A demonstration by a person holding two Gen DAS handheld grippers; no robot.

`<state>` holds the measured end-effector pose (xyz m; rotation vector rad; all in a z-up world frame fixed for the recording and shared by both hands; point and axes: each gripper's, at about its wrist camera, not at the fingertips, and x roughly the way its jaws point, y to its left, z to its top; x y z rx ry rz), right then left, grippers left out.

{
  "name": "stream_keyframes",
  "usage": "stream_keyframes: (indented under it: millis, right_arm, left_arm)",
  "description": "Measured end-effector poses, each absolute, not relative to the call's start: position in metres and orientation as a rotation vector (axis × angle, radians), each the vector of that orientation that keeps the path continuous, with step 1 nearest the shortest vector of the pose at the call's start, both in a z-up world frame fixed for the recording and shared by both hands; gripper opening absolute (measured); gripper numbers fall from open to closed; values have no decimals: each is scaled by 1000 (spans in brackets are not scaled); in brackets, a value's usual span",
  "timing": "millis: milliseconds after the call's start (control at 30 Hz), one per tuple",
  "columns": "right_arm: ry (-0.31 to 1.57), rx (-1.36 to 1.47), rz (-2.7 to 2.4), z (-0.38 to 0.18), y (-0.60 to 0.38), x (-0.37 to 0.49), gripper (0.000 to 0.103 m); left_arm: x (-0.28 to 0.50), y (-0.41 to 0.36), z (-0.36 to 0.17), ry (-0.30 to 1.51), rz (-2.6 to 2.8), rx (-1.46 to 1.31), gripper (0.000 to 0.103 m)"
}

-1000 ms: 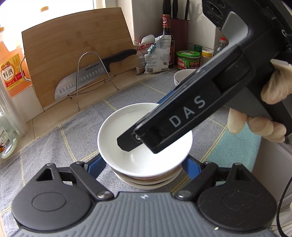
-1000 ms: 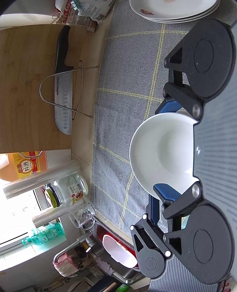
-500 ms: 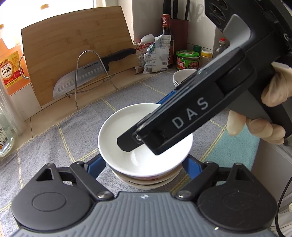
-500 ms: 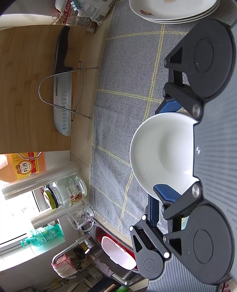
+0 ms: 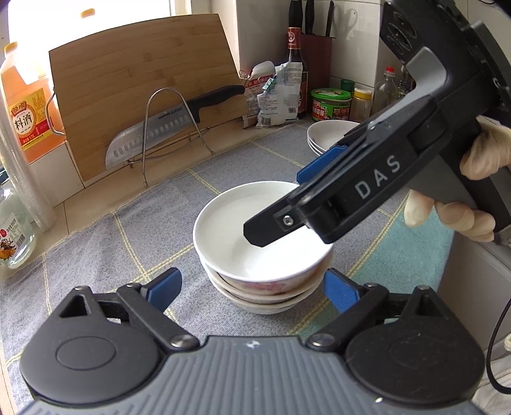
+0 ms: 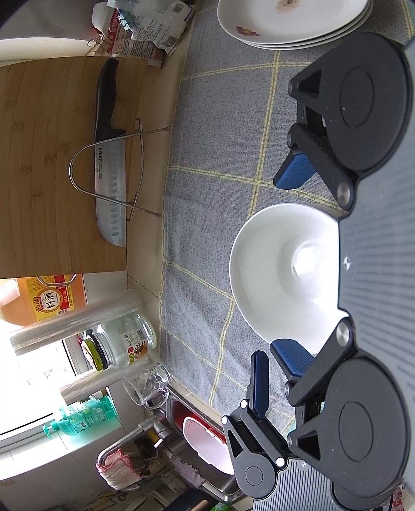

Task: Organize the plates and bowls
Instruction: 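Lower the white bowl into the pink-flower bowls and open the right tool, then close the left tool on the bowl stack rim while the right tool grips its opposite rim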

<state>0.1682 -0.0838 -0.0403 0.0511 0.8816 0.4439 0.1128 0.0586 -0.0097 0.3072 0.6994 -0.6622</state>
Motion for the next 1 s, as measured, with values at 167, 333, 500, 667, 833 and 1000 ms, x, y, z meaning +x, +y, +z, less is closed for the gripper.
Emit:
stream_keyframes:
  millis: [167,333,500,667,833,1000]
  right_arm:
    - [860,42,401,-49,-89,153,102]
    - [846,33,377,-61,-90,141,102]
    - [836,52,353,-67,-93,136,102]
    - [776,35,360,-51,-99,127,103]
    - [741,-55,425,-33,-104,111,103]
    - [812,-160,467,-50,-112,108,103]
  left_arm:
    - [108,65,-11,711,-656,303,95]
    - [106,68,-14,728,-653,299,95]
    - [106,70,-15,725,-662,304,95]
    - [111,75,-24,728,-681,300,95]
    - [123,73,-49,798,-677,306,95]
    - [127,62,-62,838,-660,318,95]
